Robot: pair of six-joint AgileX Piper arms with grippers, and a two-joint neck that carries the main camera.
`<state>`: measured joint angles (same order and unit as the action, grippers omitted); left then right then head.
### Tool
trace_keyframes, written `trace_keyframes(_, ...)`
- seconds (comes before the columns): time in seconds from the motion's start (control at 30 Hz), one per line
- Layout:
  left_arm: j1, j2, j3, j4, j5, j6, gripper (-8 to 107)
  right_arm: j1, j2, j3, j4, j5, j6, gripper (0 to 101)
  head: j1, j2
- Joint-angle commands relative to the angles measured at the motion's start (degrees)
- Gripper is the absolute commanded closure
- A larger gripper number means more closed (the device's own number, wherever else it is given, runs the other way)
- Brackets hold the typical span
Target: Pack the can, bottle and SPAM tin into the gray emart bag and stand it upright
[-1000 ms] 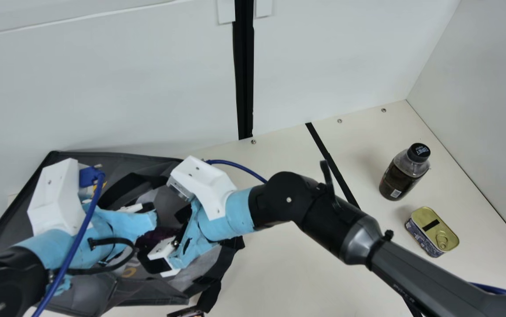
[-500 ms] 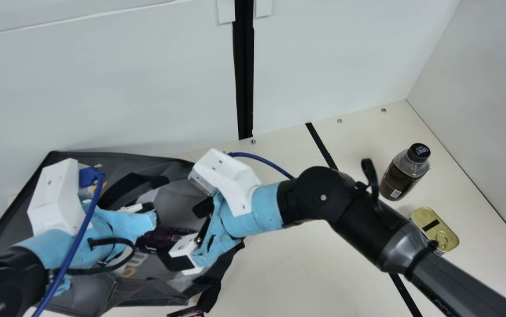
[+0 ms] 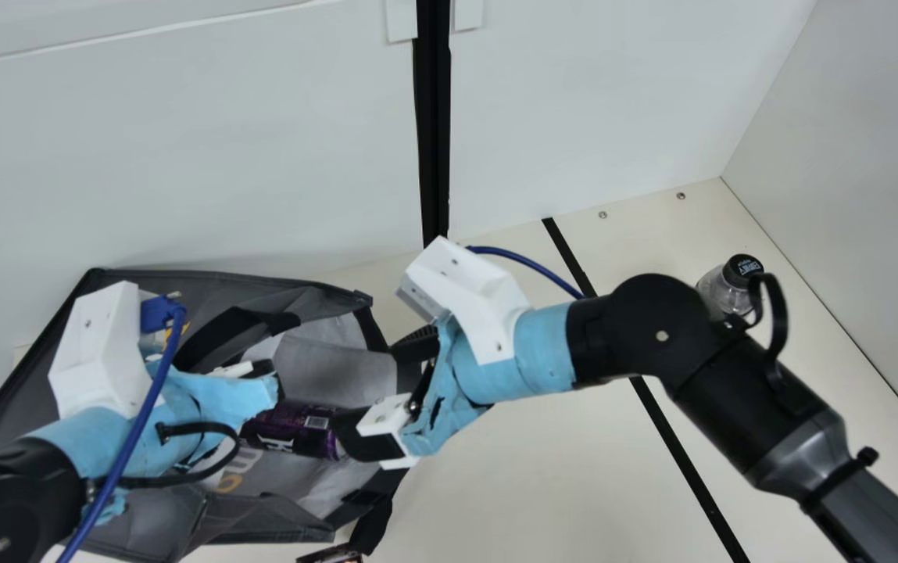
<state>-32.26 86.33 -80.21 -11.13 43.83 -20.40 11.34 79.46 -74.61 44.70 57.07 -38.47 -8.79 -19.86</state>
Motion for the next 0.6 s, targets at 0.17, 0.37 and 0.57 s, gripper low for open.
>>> trace_keyframes(0.17,0.0,0.0,0.0,0.0,0.0,0.0,107,-4.9,-2.4,-0.4,-1.6,2.5,0.6,6,-1.2,-0.1)
trace_keyframes(0.37,0.0,0.0,0.0,0.0,0.0,0.0,107,-9.0,-4.6,0.0,-4.2,3.6,1.3,6,-1.2,-0.1)
trace_keyframes(0.57,0.0,0.0,0.0,0.0,0.0,0.0,107,-13.0,-6.7,0.4,-6.6,4.3,2.1,6,-1.2,-0.1)
